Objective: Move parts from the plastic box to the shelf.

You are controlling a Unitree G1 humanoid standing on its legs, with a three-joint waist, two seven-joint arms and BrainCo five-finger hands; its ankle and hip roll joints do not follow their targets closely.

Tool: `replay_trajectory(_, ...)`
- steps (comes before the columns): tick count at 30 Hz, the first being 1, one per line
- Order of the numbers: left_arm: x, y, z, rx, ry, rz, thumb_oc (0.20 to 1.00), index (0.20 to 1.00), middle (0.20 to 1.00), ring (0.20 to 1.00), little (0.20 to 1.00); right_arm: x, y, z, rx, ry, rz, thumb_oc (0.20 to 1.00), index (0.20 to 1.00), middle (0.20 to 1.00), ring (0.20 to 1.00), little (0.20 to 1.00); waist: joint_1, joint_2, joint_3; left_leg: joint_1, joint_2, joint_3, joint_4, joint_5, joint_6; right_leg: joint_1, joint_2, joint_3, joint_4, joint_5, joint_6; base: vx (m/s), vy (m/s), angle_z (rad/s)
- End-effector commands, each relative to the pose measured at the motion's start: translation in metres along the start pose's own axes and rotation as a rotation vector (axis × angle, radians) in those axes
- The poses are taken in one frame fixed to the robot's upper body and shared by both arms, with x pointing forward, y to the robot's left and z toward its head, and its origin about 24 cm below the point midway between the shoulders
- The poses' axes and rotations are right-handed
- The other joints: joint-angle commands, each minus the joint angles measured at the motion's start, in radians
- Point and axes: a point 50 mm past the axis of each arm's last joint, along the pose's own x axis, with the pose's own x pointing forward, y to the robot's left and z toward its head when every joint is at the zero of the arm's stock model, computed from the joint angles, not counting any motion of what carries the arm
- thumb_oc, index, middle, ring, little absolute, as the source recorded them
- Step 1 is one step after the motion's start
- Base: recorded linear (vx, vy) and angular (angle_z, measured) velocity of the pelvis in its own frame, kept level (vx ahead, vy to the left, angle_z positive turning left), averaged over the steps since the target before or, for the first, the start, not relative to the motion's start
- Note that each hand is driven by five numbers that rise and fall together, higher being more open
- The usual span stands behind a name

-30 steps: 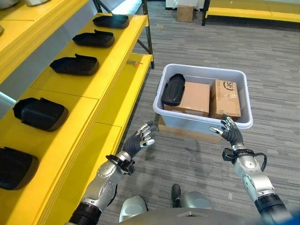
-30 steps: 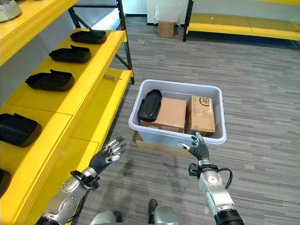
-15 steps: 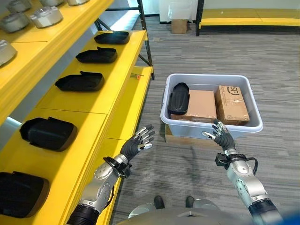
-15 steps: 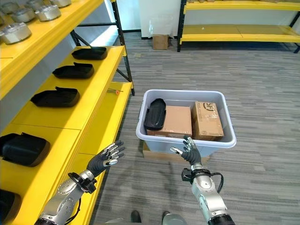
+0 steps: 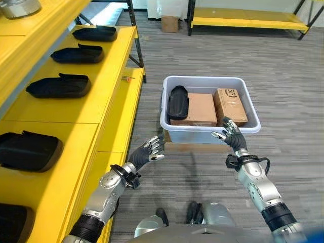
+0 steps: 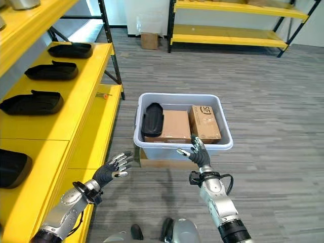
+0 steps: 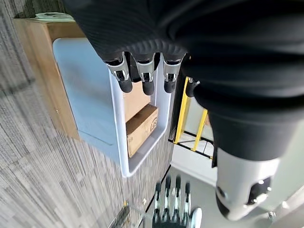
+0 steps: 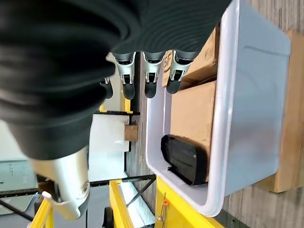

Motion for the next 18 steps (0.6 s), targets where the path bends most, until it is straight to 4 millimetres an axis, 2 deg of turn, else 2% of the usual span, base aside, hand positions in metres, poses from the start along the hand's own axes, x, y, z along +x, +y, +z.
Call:
replay_trajectory(1, 0.000, -0.002, 0.021, 0.059, -0.074, -0.001, 1.000, 1.000, 1.000, 1.000, 1.000, -0.002, 0.007, 0.015, 0.061, -0.082, 0.000, 1.000, 1.000, 1.000, 1.000, 1.000, 0.003, -0.029, -0.004, 0.038, -0.015, -0.034, -0.048, -0.007, -0.040, 0.123, -0.008, 0.102, -0.341, 0.280, 0.039, 0.10, -0.370, -0.31)
replay_trajectory(2, 0.001, -0.001, 0.020, 0.065, -0.075, 0.019, 1.000, 1.000, 1.000, 1.000, 1.000, -0.003, 0.009, 0.012, 0.072, -0.074, 0.014, 1.000, 1.000, 1.000, 1.000, 1.000, 0.002, -0.038, 0.003, 0.050, 0.000, -0.010, -0.046, -0.023, -0.047, 0.108, -0.054, 0.104, -0.410, 0.360, 0.047, 0.08, -0.319, -0.16)
replay_trajectory(4, 0.000, 0.000, 0.018, 0.065, -0.075, 0.027, 1.000, 1.000, 1.000, 1.000, 1.000, -0.003, 0.010, 0.012, 0.068, -0.077, 0.021, 1.000, 1.000, 1.000, 1.000, 1.000, 0.005, -0.040, 0.006, 0.054, 0.007, 0.003, -0.045, -0.026, -0.050, 0.103, -0.070, 0.094, -0.427, 0.381, 0.047, 0.07, -0.255, -0.19)
replay_trajectory(5, 0.000, -0.001, 0.017, 0.065, -0.077, 0.034, 1.000, 1.000, 1.000, 1.000, 1.000, -0.002, 0.012, 0.012, 0.068, -0.081, 0.026, 1.000, 1.000, 1.000, 1.000, 1.000, 0.012, -0.041, 0.011, 0.059, 0.019, 0.021, -0.042, -0.028, -0.055, 0.101, -0.091, 0.068, -0.452, 0.401, 0.047, 0.11, -0.298, -0.17)
replay_trajectory(8, -0.001, -0.001, 0.016, 0.075, -0.065, 0.031, 1.000, 1.000, 1.000, 1.000, 1.000, -0.002, 0.009, 0.013, 0.059, -0.089, 0.018, 1.000, 1.000, 1.000, 1.000, 1.000, 0.012, -0.043, 0.013, 0.047, 0.036, 0.003, -0.020, -0.023, -0.059, 0.127, -0.067, 0.097, -0.485, 0.376, 0.047, 0.17, -0.317, -0.03)
replay_trajectory(10, -0.004, -0.001, 0.014, 0.075, -0.055, 0.027, 1.000, 1.000, 1.000, 1.000, 1.000, -0.003, 0.005, 0.014, 0.031, -0.102, 0.005, 1.000, 1.000, 1.000, 1.000, 1.000, 0.012, -0.045, 0.012, 0.035, 0.051, -0.010, 0.005, -0.019, -0.066, 0.153, -0.048, 0.118, -0.491, 0.340, 0.045, 0.22, -0.333, 0.12)
replay_trajectory(12, -0.007, 0.000, 0.012, 0.072, -0.051, 0.031, 1.000, 1.000, 1.000, 1.000, 1.000, -0.003, 0.003, 0.015, 0.014, -0.100, 0.002, 1.000, 1.000, 1.000, 1.000, 1.000, 0.016, -0.044, 0.008, 0.030, 0.066, -0.005, 0.016, -0.010, -0.075, 0.182, -0.034, 0.103, -0.495, 0.292, 0.033, 0.18, -0.254, 0.17)
replay_trajectory(17, -0.013, -0.003, 0.011, 0.050, -0.052, 0.018, 1.000, 1.000, 1.000, 1.000, 1.000, -0.002, -0.005, 0.023, -0.029, -0.153, 0.022, 1.000, 1.000, 1.000, 1.000, 1.000, 0.030, -0.035, -0.008, 0.008, 0.137, -0.021, 0.072, 0.015, -0.111, 0.249, 0.037, 0.071, -0.469, 0.096, -0.032, 0.23, -0.304, -0.07)
replay_trajectory(18, -0.013, -0.003, 0.011, 0.049, -0.052, 0.017, 1.000, 1.000, 1.000, 1.000, 1.000, -0.002, -0.005, 0.023, -0.033, -0.156, 0.023, 1.000, 1.000, 1.000, 1.000, 1.000, 0.030, -0.035, -0.009, 0.006, 0.139, -0.023, 0.075, 0.014, -0.112, 0.250, 0.039, 0.070, -0.466, 0.092, -0.034, 0.20, -0.325, -0.05)
